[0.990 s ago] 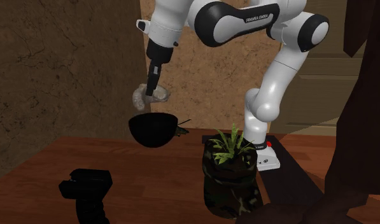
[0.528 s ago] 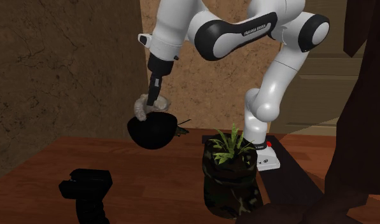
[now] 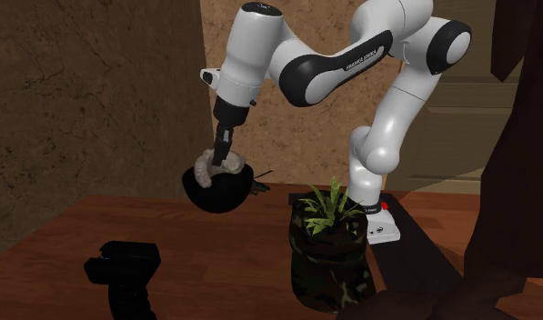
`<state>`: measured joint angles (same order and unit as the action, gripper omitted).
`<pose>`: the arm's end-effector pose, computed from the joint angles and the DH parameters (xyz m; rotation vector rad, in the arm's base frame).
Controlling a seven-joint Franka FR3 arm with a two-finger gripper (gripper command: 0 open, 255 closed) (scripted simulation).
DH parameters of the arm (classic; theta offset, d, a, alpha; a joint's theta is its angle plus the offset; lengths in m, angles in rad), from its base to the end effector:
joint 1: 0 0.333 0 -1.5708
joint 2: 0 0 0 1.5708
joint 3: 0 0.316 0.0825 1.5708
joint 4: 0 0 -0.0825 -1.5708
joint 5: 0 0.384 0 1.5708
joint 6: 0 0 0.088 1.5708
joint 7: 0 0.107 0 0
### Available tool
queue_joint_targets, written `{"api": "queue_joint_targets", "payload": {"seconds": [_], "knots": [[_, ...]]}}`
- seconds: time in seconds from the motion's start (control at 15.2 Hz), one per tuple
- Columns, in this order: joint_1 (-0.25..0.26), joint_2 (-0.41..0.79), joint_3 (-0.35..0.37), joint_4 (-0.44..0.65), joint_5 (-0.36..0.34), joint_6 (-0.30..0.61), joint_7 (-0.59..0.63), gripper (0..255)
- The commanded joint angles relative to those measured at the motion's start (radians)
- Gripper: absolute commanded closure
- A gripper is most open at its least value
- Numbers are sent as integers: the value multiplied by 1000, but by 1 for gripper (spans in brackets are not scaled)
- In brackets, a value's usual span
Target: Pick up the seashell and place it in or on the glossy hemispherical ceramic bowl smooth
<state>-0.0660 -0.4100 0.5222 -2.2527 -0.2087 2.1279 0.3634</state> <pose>0.4140 0.2182 0.5299 2.8139 0.2407 0.5122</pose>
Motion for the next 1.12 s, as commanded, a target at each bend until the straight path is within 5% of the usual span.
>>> {"api": "queue_joint_targets", "payload": {"seconds": [0.0, 0.4, 0.46, 0.79, 1.06], "knots": [[-1, 3, 2, -3, -2, 6, 4, 255], [-1, 3, 2, -3, -2, 6, 4, 255], [-1, 3, 2, -3, -2, 6, 4, 0], [-1, 3, 2, -3, -2, 6, 4, 0], [22, -43, 0, 78, 31, -118, -18, 0]]}}
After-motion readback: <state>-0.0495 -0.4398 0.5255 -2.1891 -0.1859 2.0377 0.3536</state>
